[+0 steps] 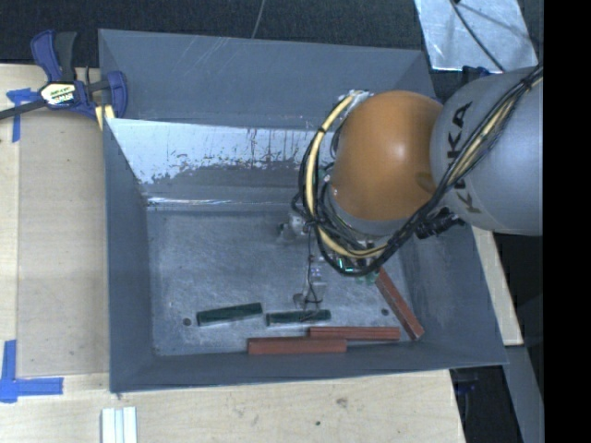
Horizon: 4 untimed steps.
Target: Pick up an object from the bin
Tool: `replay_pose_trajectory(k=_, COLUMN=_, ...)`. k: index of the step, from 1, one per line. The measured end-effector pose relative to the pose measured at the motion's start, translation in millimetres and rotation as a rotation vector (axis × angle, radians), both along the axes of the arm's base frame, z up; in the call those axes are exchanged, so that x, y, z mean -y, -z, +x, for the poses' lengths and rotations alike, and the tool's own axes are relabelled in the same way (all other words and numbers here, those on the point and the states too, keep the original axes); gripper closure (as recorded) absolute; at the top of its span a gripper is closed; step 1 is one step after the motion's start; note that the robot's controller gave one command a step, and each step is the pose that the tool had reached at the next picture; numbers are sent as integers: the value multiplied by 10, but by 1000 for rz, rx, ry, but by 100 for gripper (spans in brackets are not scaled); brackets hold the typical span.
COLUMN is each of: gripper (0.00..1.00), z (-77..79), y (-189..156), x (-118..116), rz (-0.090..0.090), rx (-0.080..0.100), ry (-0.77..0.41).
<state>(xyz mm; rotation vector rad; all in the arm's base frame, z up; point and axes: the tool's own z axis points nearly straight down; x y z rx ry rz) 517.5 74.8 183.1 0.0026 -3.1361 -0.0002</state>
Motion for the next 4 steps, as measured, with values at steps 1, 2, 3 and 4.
replay_pose_trajectory(k=1, gripper=0, z=18, y=-43, x=5, rz=1, rx=8, ry=2)
replay_pose_trajectory(k=2, gripper=0, z=-178, y=876, x=-509, rz=1, rx=9, ry=-36)
replay_pose_trajectory(k=3, gripper=0, z=-215, y=742, x=-571, rz=0, rx=7, ry=-57)
replay_pose_trajectory(k=4, gripper=0, z=-295, y=778, x=-701, rz=0, rx=7, ry=-8)
